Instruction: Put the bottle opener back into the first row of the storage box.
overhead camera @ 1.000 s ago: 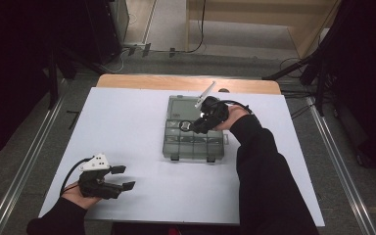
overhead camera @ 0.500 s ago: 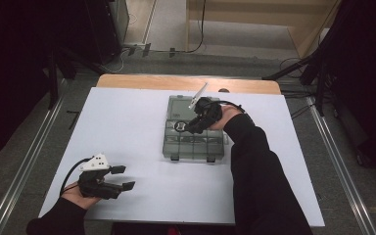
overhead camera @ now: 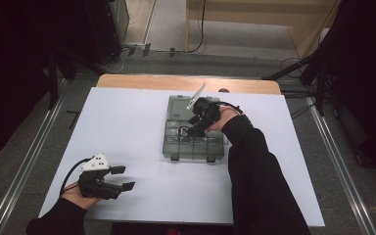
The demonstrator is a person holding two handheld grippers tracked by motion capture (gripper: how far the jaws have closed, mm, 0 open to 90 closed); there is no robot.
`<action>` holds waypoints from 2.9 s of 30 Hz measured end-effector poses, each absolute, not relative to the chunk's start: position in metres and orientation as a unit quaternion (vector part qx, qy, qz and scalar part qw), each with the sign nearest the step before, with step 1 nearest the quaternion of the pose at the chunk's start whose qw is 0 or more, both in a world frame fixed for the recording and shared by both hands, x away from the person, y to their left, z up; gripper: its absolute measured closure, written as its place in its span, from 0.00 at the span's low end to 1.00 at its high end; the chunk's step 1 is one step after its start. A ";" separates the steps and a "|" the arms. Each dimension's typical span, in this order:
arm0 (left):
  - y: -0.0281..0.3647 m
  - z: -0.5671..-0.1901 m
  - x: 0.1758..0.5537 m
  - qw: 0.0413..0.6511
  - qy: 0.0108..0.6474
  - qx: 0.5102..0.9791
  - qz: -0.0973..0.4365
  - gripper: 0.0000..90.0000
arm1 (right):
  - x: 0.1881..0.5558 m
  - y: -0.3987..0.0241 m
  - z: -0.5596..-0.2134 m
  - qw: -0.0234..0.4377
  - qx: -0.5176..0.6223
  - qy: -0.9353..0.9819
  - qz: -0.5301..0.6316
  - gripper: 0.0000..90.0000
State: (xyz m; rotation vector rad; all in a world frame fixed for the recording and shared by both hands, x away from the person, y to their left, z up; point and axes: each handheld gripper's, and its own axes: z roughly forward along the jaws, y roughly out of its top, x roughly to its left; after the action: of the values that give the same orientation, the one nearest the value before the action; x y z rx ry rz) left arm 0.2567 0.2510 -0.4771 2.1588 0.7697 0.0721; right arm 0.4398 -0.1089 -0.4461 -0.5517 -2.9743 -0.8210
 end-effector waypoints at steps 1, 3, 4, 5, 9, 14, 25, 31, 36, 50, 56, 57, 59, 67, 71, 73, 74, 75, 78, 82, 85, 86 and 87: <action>0.251 -0.477 0.257 0.411 0.305 0.859 0.028 0.32 | 0.439 -0.109 -0.445 -0.001 -0.176 -0.948 -0.265 0.46; 0.250 -0.477 0.256 0.411 0.304 0.859 0.027 0.32 | 0.434 -0.112 -0.443 0.000 -0.196 -0.941 -0.275 0.34; 0.250 -0.477 0.256 0.411 0.304 0.859 0.026 0.32 | 0.434 -0.112 -0.443 0.000 -0.196 -0.941 -0.275 0.34; 0.249 -0.477 0.256 0.413 0.306 0.857 0.026 0.32 | 0.430 -0.115 -0.440 -0.002 -0.213 -0.934 -0.288 0.29; 0.250 -0.477 0.257 0.410 0.307 0.858 0.029 0.32 | 0.421 -0.120 -0.438 -0.004 -0.256 -0.918 -0.303 0.25; 0.249 -0.478 0.257 0.409 0.307 0.859 0.029 0.32 | 0.412 -0.125 -0.438 -0.013 -0.294 -0.908 -0.299 0.26; 0.251 -0.478 0.258 0.408 0.310 0.858 0.031 0.32 | 0.374 -0.128 -0.436 -0.030 -0.334 -0.895 -0.294 0.21; 0.250 -0.479 0.258 0.407 0.310 0.859 0.032 0.32 | 0.361 -0.131 -0.436 -0.046 -0.342 -0.894 -0.286 0.22; 0.250 -0.479 0.258 0.406 0.310 0.859 0.031 0.32 | 0.347 -0.135 -0.436 -0.050 -0.351 -0.889 -0.289 0.22; 0.252 -0.479 0.260 0.404 0.313 0.859 0.030 0.32 | 0.313 -0.146 -0.446 -0.060 -0.349 -0.887 -0.297 0.23; 0.252 -0.479 0.260 0.404 0.312 0.859 0.030 0.32 | 0.300 -0.149 -0.446 -0.057 -0.350 -0.884 -0.305 0.23; 0.252 -0.479 0.260 0.404 0.312 0.859 0.030 0.32 | 0.298 -0.149 -0.446 -0.058 -0.350 -0.884 -0.305 0.23; 0.252 -0.479 0.260 0.405 0.313 0.859 0.029 0.32 | 0.293 -0.151 -0.445 -0.068 -0.347 -0.882 -0.312 0.23; 0.251 -0.479 0.259 0.403 0.310 0.860 0.030 0.32 | 0.275 -0.156 -0.450 -0.065 -0.345 -0.882 -0.315 0.23; 0.251 -0.479 0.259 0.403 0.310 0.861 0.032 0.32 | 0.265 -0.161 -0.456 -0.060 -0.344 -0.882 -0.316 0.23; 0.251 -0.479 0.259 0.403 0.310 0.861 0.031 0.32 | 0.264 -0.162 -0.457 -0.060 -0.344 -0.882 -0.315 0.23; 0.251 -0.479 0.259 0.403 0.310 0.861 0.031 0.32 | 0.262 -0.163 -0.459 -0.060 -0.344 -0.884 -0.312 0.23; 0.251 -0.479 0.259 0.404 0.310 0.860 0.030 0.32 | 0.260 -0.164 -0.462 -0.062 -0.342 -0.886 -0.307 0.23; 0.251 -0.479 0.259 0.404 0.310 0.860 0.032 0.32 | 0.257 -0.167 -0.464 -0.057 -0.346 -0.886 -0.303 0.23; 0.251 -0.479 0.259 0.404 0.310 0.860 0.032 0.32 | 0.252 -0.175 -0.469 -0.052 -0.352 -0.886 -0.297 0.23; 0.251 -0.479 0.259 0.404 0.310 0.860 0.032 0.32 | 0.248 -0.182 -0.472 -0.053 -0.358 -0.885 -0.294 0.23; 0.251 -0.479 0.259 0.404 0.310 0.860 0.033 0.32 | 0.247 -0.185 -0.472 -0.054 -0.362 -0.883 -0.293 0.23; 0.251 -0.479 0.259 0.404 0.310 0.860 0.033 0.32 | 0.243 -0.190 -0.474 -0.055 -0.365 -0.882 -0.294 0.23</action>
State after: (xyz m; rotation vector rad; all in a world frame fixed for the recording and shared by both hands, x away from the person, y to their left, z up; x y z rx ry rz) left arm 0.2587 0.2514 -0.4786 2.1716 0.7824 0.0824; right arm 0.2435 -0.1902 -0.4737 -1.1899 -2.8717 -0.9568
